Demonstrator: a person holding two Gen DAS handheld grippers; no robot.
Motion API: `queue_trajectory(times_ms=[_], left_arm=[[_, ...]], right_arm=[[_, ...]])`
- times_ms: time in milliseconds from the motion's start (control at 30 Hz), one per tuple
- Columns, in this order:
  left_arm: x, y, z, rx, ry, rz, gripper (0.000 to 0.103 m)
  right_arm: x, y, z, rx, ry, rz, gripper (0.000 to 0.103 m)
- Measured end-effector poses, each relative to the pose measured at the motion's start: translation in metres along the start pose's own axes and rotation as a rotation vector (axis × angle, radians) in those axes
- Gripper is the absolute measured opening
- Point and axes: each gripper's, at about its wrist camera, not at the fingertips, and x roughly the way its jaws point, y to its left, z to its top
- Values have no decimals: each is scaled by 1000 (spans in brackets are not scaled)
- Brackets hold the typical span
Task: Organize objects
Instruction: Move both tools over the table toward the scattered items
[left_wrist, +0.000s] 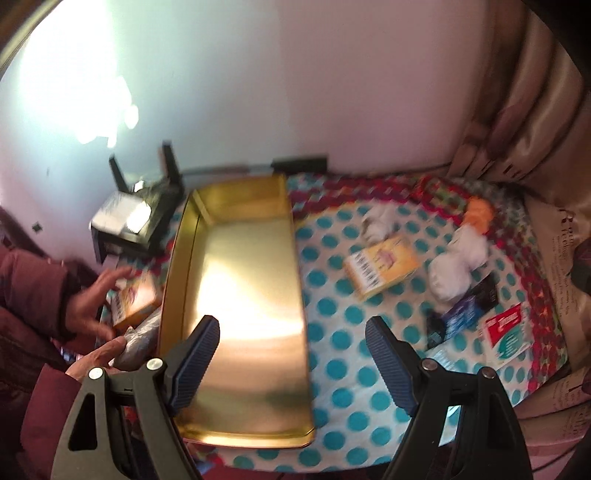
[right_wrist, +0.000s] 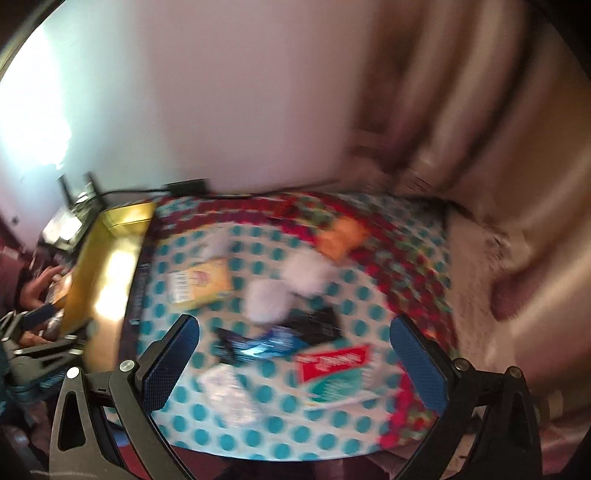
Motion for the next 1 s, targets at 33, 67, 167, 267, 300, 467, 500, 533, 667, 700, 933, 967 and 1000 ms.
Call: queue_trajectory(times_ms=[33,67,167,267,300,467,500,533,667,700,933,967,1000], left_arm=[[-3,-7,0,10,-26,-11,83],[-5,-14,0,21,-40,-25,83],[1,-37,-4,69,-29,-61,83],[13,-58,-15,106,24,-68,83],[15,-63,-20,108,37,-72,83],[27,-84,-42,98,115,-76,83],[29,-85,-44,90,126,-74,83],[30,-86,-46,79,140,-79,83],[32,-85,-53,40,175,-95,83],[32,-84,-54,36,178,-97,83],[32,-85,-69,8,201,-59,83],[30,-85,-72,0,200,-54,83],[29,-85,-74,-3,198,-51,83]], right_arm=[[1,-14,-3,22,4,-6,103],[3,-30,-8,46,11,-8,103],[16,-72,-27,85,61,-22,103],[27,-103,-53,117,105,-23,103],[34,-111,-61,122,130,-34,103],[56,-116,-84,107,213,-28,103],[61,-111,-86,81,221,-25,103],[65,-105,-87,48,227,-19,103],[81,-83,-85,-146,216,-6,103],[85,-79,-84,-210,215,56,103],[114,-66,-64,-622,218,157,103],[116,-64,-61,-668,226,172,103],[119,-61,-60,-724,243,192,103]])
